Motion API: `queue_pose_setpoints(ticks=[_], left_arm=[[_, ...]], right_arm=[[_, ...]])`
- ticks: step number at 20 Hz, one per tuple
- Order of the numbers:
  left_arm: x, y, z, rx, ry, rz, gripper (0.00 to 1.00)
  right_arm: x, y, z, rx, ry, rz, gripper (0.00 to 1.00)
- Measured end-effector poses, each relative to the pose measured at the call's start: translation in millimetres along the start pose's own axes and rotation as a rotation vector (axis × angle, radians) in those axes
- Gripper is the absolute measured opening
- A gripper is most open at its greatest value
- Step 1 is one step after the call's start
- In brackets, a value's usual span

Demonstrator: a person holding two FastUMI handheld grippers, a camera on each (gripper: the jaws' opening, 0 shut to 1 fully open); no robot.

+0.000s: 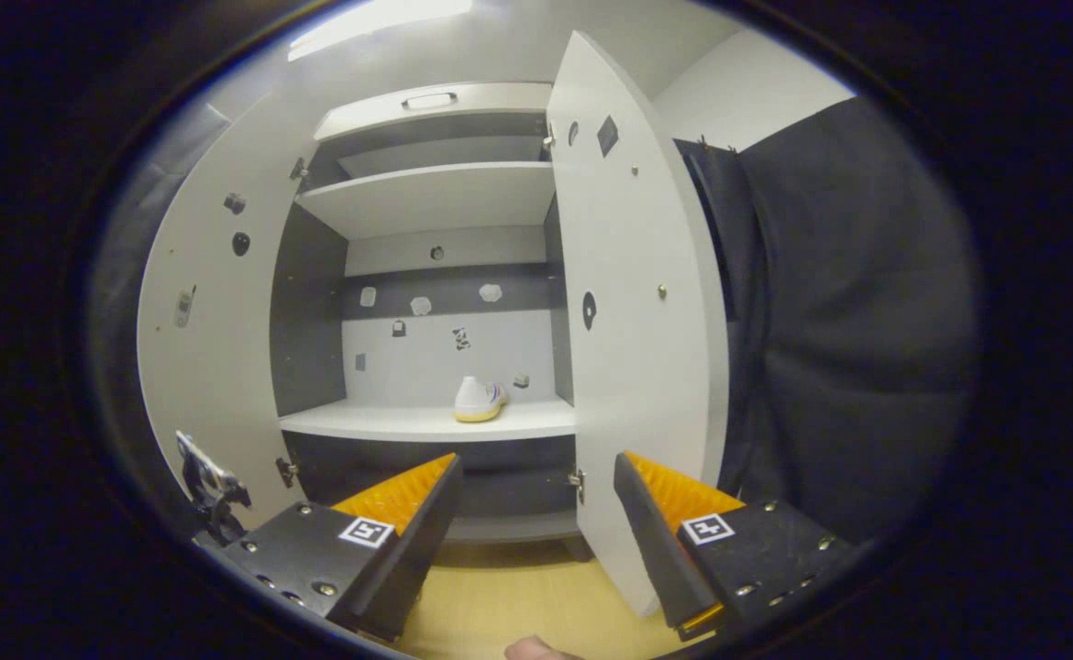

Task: Grab one shoe with the right hand and put it into the shoe cabinet, grab the other shoe with the left hand and put it into the shoe cabinet; then close the right door with the right hand and the left door with the left hand.

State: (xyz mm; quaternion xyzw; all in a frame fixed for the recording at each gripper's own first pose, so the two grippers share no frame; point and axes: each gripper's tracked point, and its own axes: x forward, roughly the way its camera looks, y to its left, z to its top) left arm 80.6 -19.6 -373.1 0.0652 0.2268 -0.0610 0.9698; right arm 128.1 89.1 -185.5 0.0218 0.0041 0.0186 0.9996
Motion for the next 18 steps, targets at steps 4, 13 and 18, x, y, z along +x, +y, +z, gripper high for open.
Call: queue_pose_setpoints(ticks=[4,13,18], left_arm=[[8,3,-56,-0.034,0.155,-0.014,0.93],[25,1,-122,-0.063,0.318,-0.063,0.92],[28,3,-126,-0.064,0.31,-0.129,0.9]], right_arm=[[-7,11,13,0.024,-0.058,0.053,0.98],[-11,50,0,-0.01,-0.066,0.211,0.98],[-3,50,-12,0.001,-0.04,0.218,0.98]])
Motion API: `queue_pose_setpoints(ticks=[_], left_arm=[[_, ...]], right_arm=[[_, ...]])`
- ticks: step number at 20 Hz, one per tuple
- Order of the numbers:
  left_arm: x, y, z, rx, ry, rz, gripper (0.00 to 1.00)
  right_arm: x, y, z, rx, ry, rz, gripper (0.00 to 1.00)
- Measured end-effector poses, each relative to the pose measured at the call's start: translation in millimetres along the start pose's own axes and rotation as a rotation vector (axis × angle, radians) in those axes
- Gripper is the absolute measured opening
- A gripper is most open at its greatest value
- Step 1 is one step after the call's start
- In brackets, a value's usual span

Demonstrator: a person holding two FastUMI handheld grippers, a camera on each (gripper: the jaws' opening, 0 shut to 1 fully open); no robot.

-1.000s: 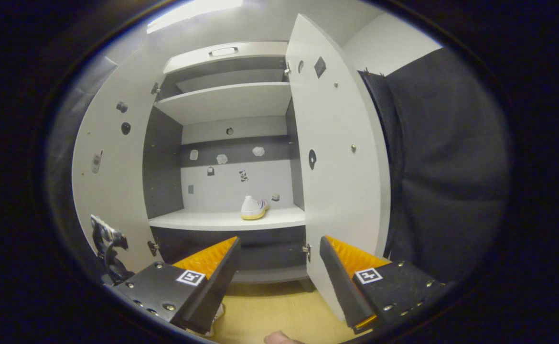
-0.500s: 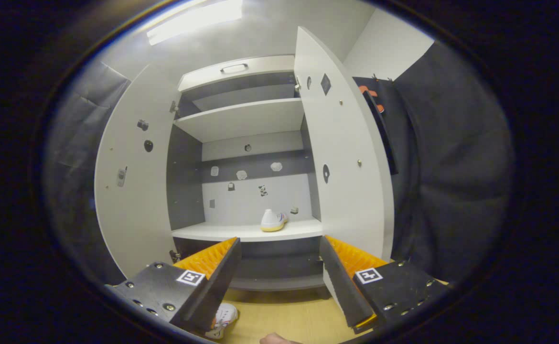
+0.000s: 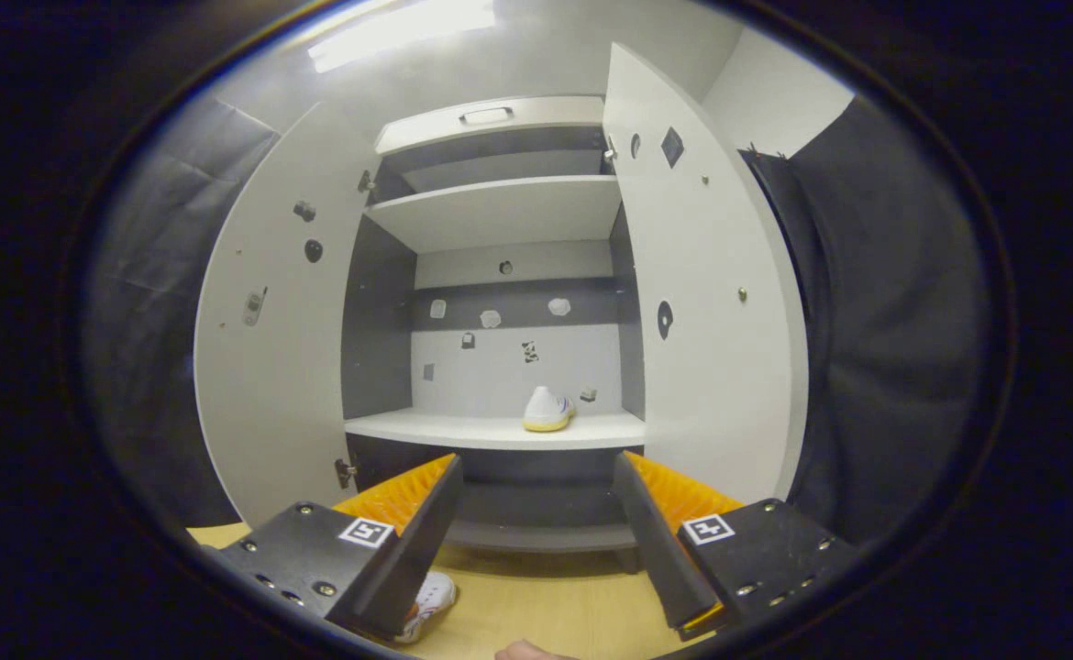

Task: Grab one shoe with the right hand and put it into the shoe cabinet, grab the other shoe with the left hand and put it into the shoe cabinet; then close the right door with the right hand and the left door with the left hand.

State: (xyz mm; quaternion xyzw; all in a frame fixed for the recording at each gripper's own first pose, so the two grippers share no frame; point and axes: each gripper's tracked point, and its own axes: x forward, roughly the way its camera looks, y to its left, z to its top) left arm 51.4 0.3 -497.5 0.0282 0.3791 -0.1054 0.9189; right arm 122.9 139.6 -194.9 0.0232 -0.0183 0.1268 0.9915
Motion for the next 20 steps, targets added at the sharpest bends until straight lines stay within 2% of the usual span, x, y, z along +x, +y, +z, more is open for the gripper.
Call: queue_pose_setpoints(ticks=[2,3,4,5,6,8,9,10,12,13,17,20], left_arm=[[0,-8,-5,-0.046,0.023,-0.027,0.92],[-1,-13,-5,-0.061,0.032,-0.026,0.89],[-3,-14,-7,-0.038,0.03,-0.008,0.61],[1,-15,-2,0.0,0.029,0.021,0.6],[-2,-10,-5,0.02,0.05,0.05,0.48],[-1,-11,-2,0.024,0.066,0.07,0.18],[-3,-11,0,0.034,0.084,0.074,0.14],[-4,-8,7,0.051,0.077,0.086,0.03],[-9,-7,20,0.092,0.061,0.098,0.04],[-14,-8,30,0.097,0.037,0.095,0.01],[-50,-14,78,0.088,-0.049,0.071,0.01],[-71,-10,126,0.089,-0.131,0.088,0.01]], right_arm=[[-2,-5,-5,0.007,0.005,-0.011,0.98],[-3,-6,-7,0.015,0.011,-0.009,0.98],[-3,-7,-9,0.018,0.013,-0.007,0.98],[-4,-10,-11,0.02,0.016,-0.009,0.98],[-4,-12,-11,0.02,0.017,-0.012,0.98],[-6,-13,-11,0.024,0.018,-0.006,0.98],[-8,-12,-12,0.029,0.019,0.001,0.98],[-10,-12,-11,0.032,0.018,0.005,0.98],[-12,-16,-6,0.03,0.01,0.008,0.98],[-14,-18,-5,0.034,0.006,0.008,0.98],[-20,-25,-4,0.044,0.004,0.005,0.98],[-23,-31,-3,0.049,0.005,0.003,0.98]])
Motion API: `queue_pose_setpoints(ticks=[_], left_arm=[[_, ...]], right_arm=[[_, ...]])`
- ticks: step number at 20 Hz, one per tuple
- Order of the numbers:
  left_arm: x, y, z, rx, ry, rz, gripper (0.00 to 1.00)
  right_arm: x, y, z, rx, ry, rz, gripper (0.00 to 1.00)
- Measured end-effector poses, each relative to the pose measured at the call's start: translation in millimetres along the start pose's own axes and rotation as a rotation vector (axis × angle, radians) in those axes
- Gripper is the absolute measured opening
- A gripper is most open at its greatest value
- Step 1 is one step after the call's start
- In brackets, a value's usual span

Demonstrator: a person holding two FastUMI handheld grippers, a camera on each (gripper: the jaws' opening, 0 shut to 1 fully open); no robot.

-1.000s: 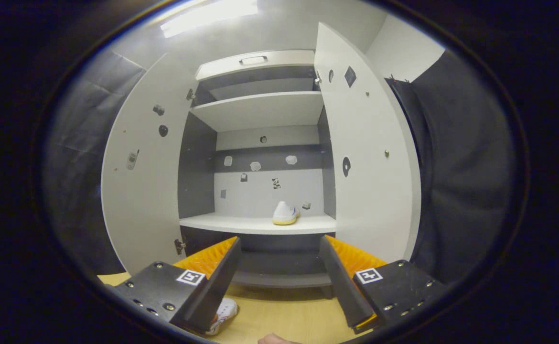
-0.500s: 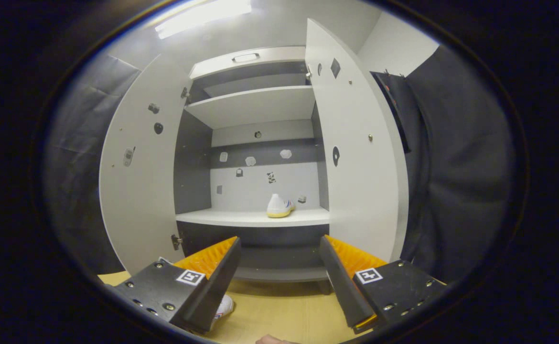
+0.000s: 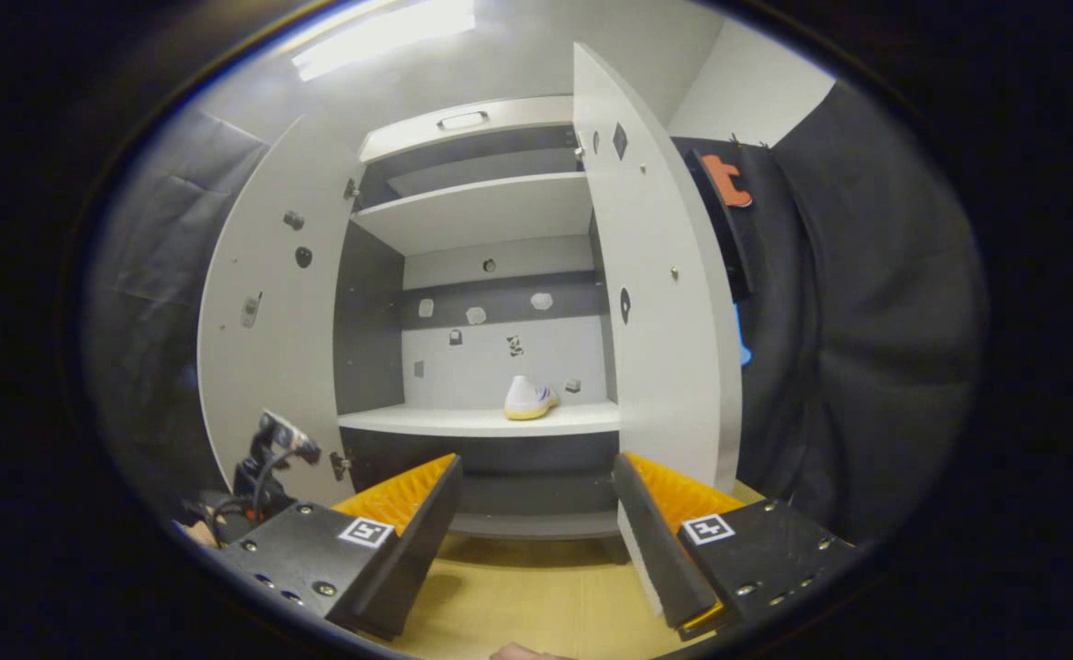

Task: Grab one shoe with the right hand and put it into the shoe cabinet, grab the other shoe with the left hand and put it into the shoe cabinet; then close the right door with the right hand and the left door with the left hand.

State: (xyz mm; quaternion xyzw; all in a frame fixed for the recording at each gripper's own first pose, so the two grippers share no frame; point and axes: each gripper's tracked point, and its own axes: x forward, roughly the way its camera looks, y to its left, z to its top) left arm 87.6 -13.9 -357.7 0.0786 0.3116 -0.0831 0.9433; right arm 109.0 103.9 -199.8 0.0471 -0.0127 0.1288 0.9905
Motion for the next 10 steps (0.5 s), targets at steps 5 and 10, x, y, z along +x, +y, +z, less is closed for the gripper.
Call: queue_pose_setpoints(ticks=[5,10], left_arm=[[-24,14,88,-0.043,-0.147,0.044,0.01],[-37,17,181,-0.081,-0.288,0.056,0.0]], right_arm=[[-4,-6,5,-0.008,-0.008,0.031,0.98],[-10,-19,9,-0.017,-0.011,0.052,0.98]])
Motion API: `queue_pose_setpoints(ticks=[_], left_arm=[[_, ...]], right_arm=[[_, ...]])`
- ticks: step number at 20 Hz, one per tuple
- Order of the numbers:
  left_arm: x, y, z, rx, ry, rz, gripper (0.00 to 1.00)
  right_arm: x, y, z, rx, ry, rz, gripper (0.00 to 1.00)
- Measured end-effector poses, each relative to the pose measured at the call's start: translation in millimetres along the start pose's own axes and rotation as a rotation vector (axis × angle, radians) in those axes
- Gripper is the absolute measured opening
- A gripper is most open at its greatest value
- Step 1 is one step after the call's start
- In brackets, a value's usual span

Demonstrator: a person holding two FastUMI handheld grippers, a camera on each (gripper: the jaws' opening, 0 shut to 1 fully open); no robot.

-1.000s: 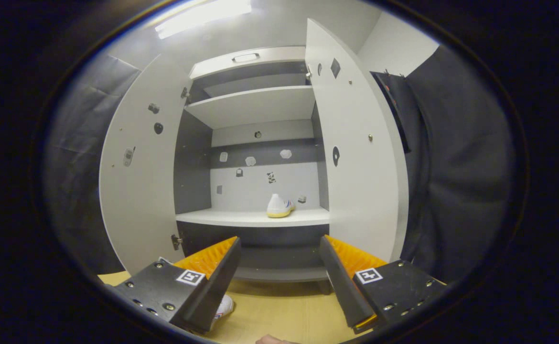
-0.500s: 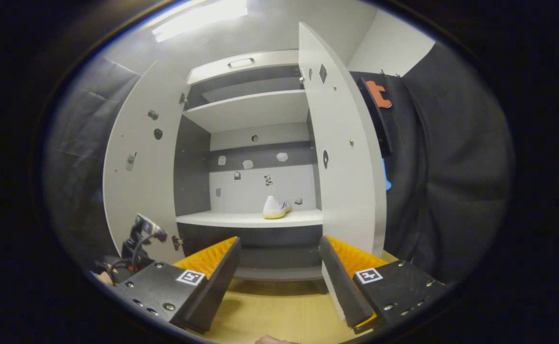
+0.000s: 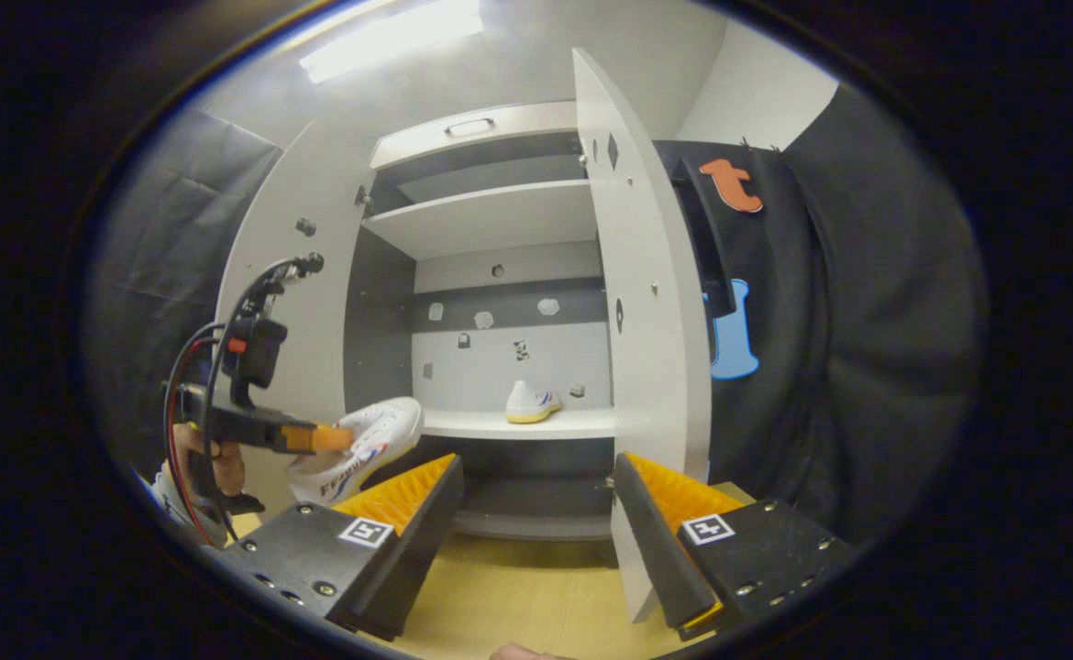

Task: Grab one shoe with the right hand and put it into the shoe cabinet, grab the other shoe with the left hand and put it into the shoe cabinet; then close the right door with the right hand and the left door with the left hand.

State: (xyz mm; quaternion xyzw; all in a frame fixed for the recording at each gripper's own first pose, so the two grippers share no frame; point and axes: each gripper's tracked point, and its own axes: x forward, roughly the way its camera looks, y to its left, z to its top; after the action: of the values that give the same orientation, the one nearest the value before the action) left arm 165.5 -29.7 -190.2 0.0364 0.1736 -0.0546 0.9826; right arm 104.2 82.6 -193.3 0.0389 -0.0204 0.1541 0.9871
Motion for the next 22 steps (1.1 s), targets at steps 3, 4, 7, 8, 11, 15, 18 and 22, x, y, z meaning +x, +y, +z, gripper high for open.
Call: queue_pose_setpoints(ticks=[3,4,7,8,11,15,18,22], left_arm=[[14,-3,51,-0.022,-0.066,0.004,0.0],[21,-3,67,-0.035,-0.084,0.007,0.0],[47,-3,108,-0.065,-0.115,0.006,0.0],[58,-4,120,-0.067,-0.125,0.005,0.0],[97,-6,139,-0.082,-0.102,0.013,0.0],[149,-2,145,-0.123,-0.075,0.027,0.01],[189,8,142,-0.107,-0.114,0.04,0.01],[206,15,110,-0.126,-0.047,0.067,0.02]], right_arm=[[-6,-6,-6,0.024,0.001,0.0,0.98],[-6,-7,-8,0.03,0.003,0.003,0.98],[-9,-8,-11,0.028,0.014,0.013,0.98],[-11,-8,-9,0.024,0.011,0.018,0.98],[-15,-6,-5,0.007,0.002,0.026,0.98],[-21,-3,-5,-0.018,-0.001,0.034,0.98],[-29,2,-11,-0.035,0.01,0.042,0.98],[-34,0,-8,0.002,0.002,0.044,0.98]])
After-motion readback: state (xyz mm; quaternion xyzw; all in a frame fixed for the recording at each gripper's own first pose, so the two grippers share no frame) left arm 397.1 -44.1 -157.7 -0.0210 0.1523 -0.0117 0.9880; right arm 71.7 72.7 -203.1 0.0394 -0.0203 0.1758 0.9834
